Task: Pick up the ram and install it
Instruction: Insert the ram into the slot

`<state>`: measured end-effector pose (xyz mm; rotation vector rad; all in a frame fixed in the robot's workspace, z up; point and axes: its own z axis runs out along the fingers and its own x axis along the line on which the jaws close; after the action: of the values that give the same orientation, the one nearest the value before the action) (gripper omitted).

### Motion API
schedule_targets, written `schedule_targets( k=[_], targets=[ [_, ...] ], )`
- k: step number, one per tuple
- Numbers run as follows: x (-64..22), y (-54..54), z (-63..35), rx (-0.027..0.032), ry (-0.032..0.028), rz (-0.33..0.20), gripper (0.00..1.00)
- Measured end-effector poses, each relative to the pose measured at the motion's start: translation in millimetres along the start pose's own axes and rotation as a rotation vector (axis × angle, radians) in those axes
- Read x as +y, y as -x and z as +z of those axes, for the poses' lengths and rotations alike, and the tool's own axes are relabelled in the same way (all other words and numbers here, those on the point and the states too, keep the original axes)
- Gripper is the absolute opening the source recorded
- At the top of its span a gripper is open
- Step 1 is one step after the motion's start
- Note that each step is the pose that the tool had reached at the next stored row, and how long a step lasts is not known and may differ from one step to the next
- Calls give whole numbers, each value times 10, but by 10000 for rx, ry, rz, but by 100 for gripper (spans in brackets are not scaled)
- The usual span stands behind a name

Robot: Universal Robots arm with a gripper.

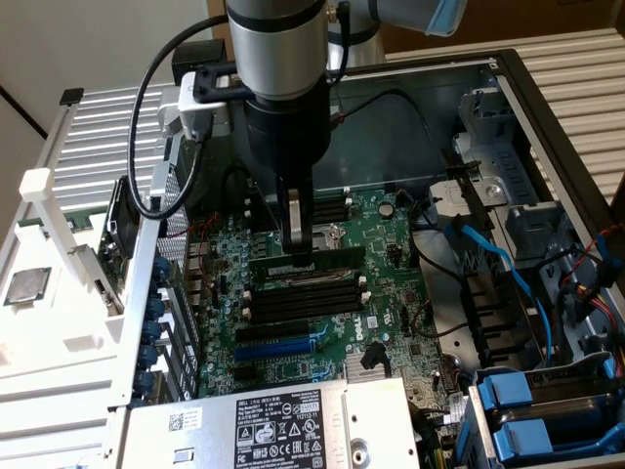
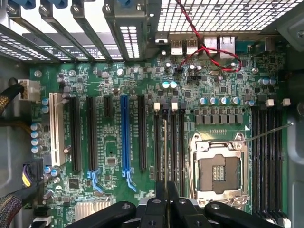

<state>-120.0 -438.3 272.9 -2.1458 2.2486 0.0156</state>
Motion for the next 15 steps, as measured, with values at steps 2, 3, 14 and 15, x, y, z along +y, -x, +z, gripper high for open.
schedule_targets(
  k=[2, 3, 14, 15],
  targets=[
    [2, -6, 33, 0, 1, -25, 12],
    [4, -7, 54, -2, 1, -60, 12],
    [12, -9, 116, -4, 40, -439, 12],
    [12, -9, 121, -3, 46, -439, 12]
  ],
)
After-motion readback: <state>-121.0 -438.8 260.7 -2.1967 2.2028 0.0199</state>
